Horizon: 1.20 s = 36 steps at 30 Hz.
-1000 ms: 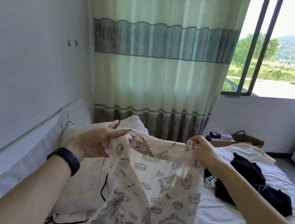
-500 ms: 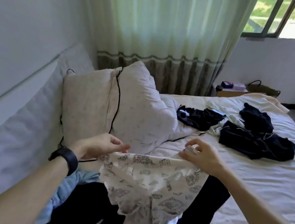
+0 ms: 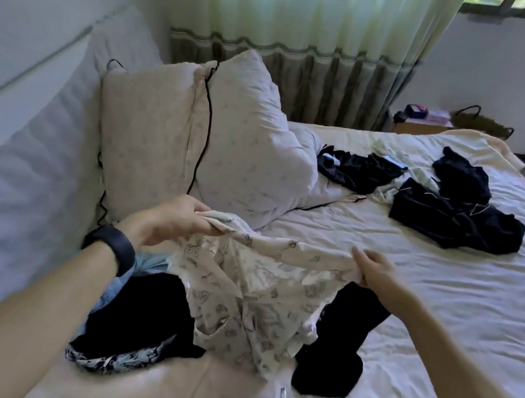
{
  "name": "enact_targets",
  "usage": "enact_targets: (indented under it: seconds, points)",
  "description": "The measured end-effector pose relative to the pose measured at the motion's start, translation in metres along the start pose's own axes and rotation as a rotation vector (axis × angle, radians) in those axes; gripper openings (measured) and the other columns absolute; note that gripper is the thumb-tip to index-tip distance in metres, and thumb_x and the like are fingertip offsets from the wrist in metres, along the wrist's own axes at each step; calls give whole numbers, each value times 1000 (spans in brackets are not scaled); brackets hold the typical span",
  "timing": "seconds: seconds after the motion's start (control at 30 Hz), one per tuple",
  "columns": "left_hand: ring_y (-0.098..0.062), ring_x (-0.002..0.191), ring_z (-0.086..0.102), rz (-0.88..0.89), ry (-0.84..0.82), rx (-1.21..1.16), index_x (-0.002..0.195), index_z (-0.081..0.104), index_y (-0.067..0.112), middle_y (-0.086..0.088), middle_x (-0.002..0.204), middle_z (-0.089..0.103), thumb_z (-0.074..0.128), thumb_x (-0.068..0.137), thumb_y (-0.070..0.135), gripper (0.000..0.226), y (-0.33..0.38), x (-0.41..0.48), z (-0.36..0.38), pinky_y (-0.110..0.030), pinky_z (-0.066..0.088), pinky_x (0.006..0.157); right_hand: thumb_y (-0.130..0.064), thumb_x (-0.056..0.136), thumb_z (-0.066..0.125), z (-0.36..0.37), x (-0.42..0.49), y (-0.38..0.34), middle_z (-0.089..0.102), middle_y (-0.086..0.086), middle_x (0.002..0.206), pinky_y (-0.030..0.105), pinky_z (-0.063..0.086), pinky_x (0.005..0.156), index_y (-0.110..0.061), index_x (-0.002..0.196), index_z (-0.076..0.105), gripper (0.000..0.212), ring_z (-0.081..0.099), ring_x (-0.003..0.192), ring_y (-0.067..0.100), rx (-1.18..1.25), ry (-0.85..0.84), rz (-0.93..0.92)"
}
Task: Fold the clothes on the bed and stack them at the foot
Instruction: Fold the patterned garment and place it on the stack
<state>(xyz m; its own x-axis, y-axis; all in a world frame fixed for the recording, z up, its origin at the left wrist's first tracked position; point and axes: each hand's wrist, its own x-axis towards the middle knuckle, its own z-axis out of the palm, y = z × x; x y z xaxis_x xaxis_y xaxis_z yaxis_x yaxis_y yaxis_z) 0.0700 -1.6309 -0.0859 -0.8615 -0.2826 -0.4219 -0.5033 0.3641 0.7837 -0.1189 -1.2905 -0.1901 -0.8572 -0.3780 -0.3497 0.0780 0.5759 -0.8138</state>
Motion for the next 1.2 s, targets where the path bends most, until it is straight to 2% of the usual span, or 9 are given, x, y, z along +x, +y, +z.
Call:
enact_targets:
  seconds: [0.13, 0.2, 0.3, 0.5, 0.63, 0.73, 0.87, 1.0, 1.2]
  points:
    - [-35, 101, 68, -130, -290, -288, 117, 70, -1, -24, 114, 70, 84, 80, 37, 54, -7, 1, -21, -44, 57, 90, -40, 109, 44, 9, 4, -10, 61, 8, 58, 27, 50, 47, -11, 73, 63, 50, 61, 50, 15, 496, 87, 130]
    - [-32, 98, 70, -149, -247, -272, 114, 71, 5, -24, 114, 69, 80, 84, 31, 41, -11, 1, -19, -48, 58, 90, -40, 108, 46, 22, -1, -5, 47, 3, 59, 20, 37, 39, -12, 75, 50, 44, 47, 42, 10, 249, 136, 132]
    - [-26, 100, 68, -98, -97, -51, 112, 67, 16, -17, 115, 70, 81, 82, 26, 35, -18, 1, -11, -41, 56, 85, -53, 98, 60, 29, -6, -8, 61, -2, 89, 19, 43, 40, -24, 99, 60, 29, 61, 70, 12, 104, 91, 122]
    - [-20, 99, 67, -66, -46, 10, 102, 77, 22, -4, 106, 76, 81, 72, 49, 41, -17, -4, -18, -40, 51, 86, -86, 70, 61, 11, -25, -55, 56, -15, 98, 20, 37, 70, -47, 92, 65, 45, 51, 87, -3, -394, 101, -418]
    - [-13, 88, 68, -91, -97, 325, 89, 78, 36, 6, 91, 76, 86, 62, 64, 39, -16, -7, -20, -31, 52, 72, -46, 76, 87, 5, -28, -44, 42, -4, 107, 33, 42, 64, -23, 97, 76, 33, 55, 84, 19, -660, 25, -605]
    - [-7, 64, 61, -70, -18, 573, 73, 77, 36, 12, 65, 68, 83, 70, 60, 25, -17, -3, -13, -22, 40, 55, -10, 89, 75, -2, -16, -38, 44, 0, 106, 43, 51, 69, -9, 96, 78, 8, 58, 86, 29, -754, 56, -580]
    - [-10, 47, 40, -7, 62, 588, 57, 64, 22, 8, 54, 49, 69, 89, 53, 45, -3, 1, -22, -22, 28, 46, -1, 91, 68, -22, -2, -60, 55, 5, 116, 33, 42, 78, -10, 105, 78, 19, 58, 97, 25, -726, 123, -600]
    - [-8, 69, 58, 134, 133, 211, 84, 71, 22, 1, 84, 64, 61, 100, 20, 18, 17, 3, -53, -12, 42, 61, -8, 99, 59, -36, 6, -94, 65, 7, 117, 37, 44, 86, -11, 113, 74, 21, 60, 105, 27, -435, 163, -507]
    - [-16, 89, 53, 173, 215, 29, 119, 69, 17, -1, 96, 64, 47, 106, 27, 27, -4, 5, -27, -13, 39, 63, -22, 107, 44, -21, -2, -106, 66, 9, 89, 35, 47, 70, -15, 101, 69, 26, 60, 83, 28, -150, 50, -335]
